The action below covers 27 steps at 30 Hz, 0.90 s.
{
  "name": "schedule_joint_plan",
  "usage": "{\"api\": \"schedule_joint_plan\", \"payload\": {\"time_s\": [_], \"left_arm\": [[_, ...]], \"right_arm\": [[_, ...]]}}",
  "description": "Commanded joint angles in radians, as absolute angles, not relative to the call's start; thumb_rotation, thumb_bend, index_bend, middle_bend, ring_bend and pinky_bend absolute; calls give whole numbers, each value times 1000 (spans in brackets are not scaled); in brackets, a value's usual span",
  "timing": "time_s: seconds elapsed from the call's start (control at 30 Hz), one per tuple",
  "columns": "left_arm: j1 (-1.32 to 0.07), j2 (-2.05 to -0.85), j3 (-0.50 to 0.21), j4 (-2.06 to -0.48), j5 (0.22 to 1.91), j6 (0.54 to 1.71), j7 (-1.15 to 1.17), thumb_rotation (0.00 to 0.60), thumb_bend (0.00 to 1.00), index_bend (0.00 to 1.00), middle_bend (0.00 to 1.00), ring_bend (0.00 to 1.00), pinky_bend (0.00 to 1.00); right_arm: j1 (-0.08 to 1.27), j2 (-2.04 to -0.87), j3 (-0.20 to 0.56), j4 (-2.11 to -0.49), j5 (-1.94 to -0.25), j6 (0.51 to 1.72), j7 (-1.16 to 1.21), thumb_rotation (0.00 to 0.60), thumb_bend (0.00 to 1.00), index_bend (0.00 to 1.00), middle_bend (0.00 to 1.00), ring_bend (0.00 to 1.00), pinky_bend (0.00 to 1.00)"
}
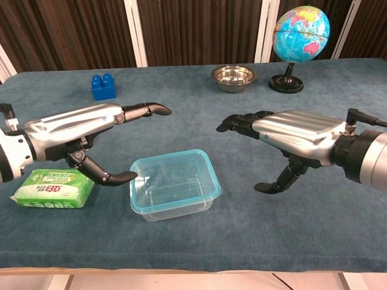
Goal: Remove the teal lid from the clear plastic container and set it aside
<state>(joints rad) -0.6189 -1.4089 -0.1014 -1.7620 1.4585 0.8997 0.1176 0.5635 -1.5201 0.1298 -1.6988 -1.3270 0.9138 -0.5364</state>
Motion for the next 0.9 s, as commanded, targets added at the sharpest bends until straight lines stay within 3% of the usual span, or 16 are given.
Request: {"api": "schedule_joint_plan", "payload": {"time_s": [0.03,0.3,0.5,0.6,0.9], "left_arm": [[-622,-1409,-95,-1771,1446,901,130,600,336,0,0,0,0],[-615,-1438,-58,-1779,1447,917,90,583,279,0,0,0,0],[-591,-1544,-23,-1727,1523,995,64,403,242,0,0,0,0],[-576,-1626,-8,-1674,1539,1031,97,363,234,0,0,0,0],[-536,-1822,38,-1484,1571,1093,230,350,232,0,0,0,0]], "right_arm": [[569,-1516,124,-1699,-1326,918,-531,600,199,27,0,0,0],[574,-1495,104,-1689,-1329,941,-512,600,199,27,0,0,0],[568,-1441,96,-1692,-1341,965,-469,600,199,25,0,0,0],[558,-1403,89,-1698,-1357,982,-432,600,199,15,0,0,0],[554,-1302,93,-1716,-1368,992,-335,600,199,0,0,0,0]]}}
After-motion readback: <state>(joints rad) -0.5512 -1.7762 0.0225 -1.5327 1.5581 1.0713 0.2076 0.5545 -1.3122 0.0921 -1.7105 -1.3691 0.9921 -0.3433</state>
